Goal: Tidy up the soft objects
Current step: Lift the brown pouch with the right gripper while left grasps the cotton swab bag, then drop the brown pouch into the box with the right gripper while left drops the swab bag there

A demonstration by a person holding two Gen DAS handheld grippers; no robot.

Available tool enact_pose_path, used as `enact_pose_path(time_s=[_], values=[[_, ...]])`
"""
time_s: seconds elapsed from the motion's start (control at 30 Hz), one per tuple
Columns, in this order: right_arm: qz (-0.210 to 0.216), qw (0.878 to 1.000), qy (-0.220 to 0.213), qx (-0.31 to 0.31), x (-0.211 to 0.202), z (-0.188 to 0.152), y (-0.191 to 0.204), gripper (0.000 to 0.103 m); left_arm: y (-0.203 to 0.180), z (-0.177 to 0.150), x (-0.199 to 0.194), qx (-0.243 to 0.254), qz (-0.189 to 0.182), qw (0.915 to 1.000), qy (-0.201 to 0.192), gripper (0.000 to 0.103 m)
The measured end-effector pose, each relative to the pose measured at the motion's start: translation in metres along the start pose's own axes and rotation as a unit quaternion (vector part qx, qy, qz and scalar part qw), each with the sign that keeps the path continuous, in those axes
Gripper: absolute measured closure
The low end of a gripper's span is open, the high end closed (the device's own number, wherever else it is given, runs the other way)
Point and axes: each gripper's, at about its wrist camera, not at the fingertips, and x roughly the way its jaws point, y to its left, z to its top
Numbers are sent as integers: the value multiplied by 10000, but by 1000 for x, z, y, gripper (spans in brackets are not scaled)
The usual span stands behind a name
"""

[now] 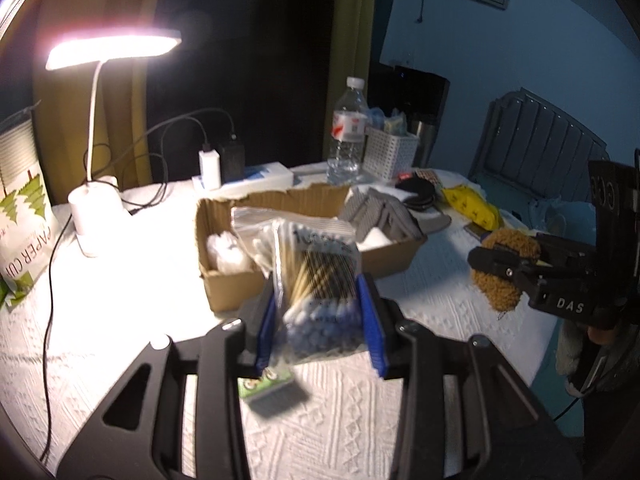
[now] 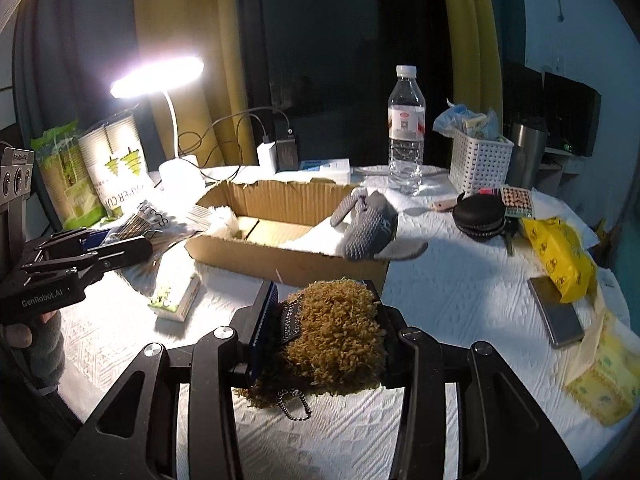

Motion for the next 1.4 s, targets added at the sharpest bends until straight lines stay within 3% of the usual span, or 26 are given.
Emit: enact_pose_path(time_s=[0.27,0.6,0.9,1.13,1.2,1.3,1.33,1.4], values=[[78,9998,-182,-24,7,19,-4,59,9,18,0,-38,41,9997,-226,65],[292,9984,-472,-137,19,46,-9,59,15,38,20,-56,147,9996,-241,64],[491,9972,-551,-157,43,63,-17,59,13,50,52,-66,155,9998,-113,64],[656,9965,-492,-159,72,74,-18,58,14,53,86,-129,30,9997,211,63],[687,9965,-452,-146,81,75,-18,57,15,53,95,-136,67,9994,307,59],[693,9970,-318,-150,96,77,-17,42,17,52,98,-190,101,9993,308,29],[704,9970,-285,-155,99,78,-17,34,18,52,97,-216,92,9993,291,28],[688,9971,-299,-157,102,77,-15,33,19,52,98,-222,121,9992,304,28]])
